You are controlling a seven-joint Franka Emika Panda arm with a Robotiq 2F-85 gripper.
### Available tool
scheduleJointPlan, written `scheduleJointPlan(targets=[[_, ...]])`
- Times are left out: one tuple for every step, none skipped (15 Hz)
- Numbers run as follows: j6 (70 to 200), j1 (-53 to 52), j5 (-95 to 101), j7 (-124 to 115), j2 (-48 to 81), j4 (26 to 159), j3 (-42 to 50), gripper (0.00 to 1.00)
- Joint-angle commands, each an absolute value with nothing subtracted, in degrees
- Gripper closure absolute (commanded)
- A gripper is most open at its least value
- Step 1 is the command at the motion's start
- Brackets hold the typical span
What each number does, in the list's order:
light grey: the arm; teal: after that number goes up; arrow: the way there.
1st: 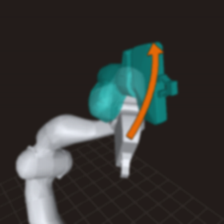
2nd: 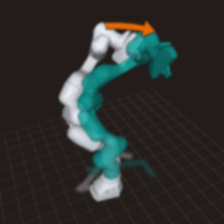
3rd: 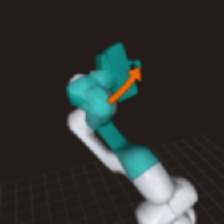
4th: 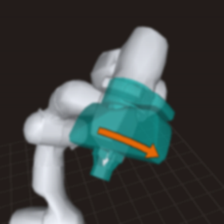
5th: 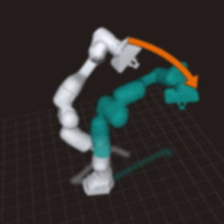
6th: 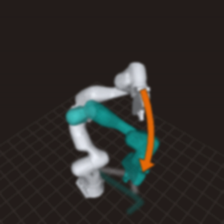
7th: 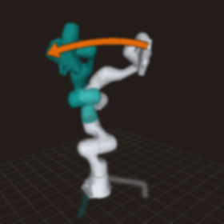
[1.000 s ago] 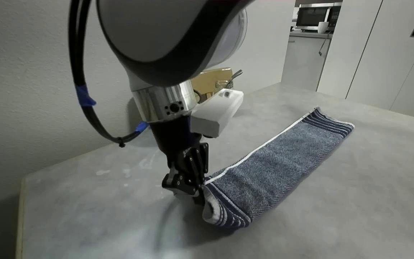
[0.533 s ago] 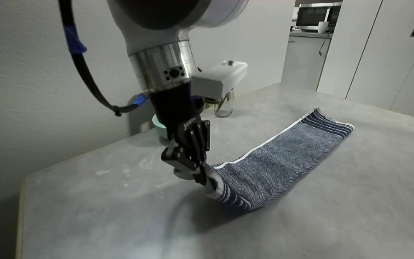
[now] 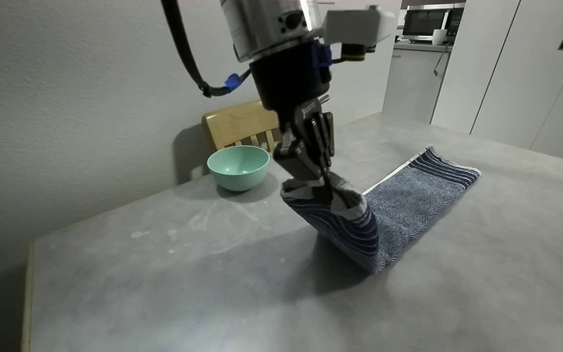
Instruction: Fold the towel on the table.
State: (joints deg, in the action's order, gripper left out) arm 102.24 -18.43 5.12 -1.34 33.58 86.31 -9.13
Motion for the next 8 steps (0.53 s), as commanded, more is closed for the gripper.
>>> scheduleJointPlan(targets=[[103.26,-15.49,6.45,0.17,24.93,97.9,-8.12,0.98],[103.48,-14.63,6.95,0.2,22.99,100.58,-7.61,0.98],[103.48,-13.75,7.43,0.07,21.13,103.0,-7.08,0.98],[103.77,-12.76,8.04,-0.03,19.18,105.64,-6.43,0.98],[103.84,-11.95,8.65,-0.01,17.65,107.57,-5.93,0.98],[103.7,-11.38,9.79,0.08,16.35,109.15,-5.44,0.98],[103.99,-11.03,11.05,-0.18,15.52,110.41,-5.16,0.98],[102.17,-11.4,9.51,-0.87,19.81,104.76,-6.0,0.93]])
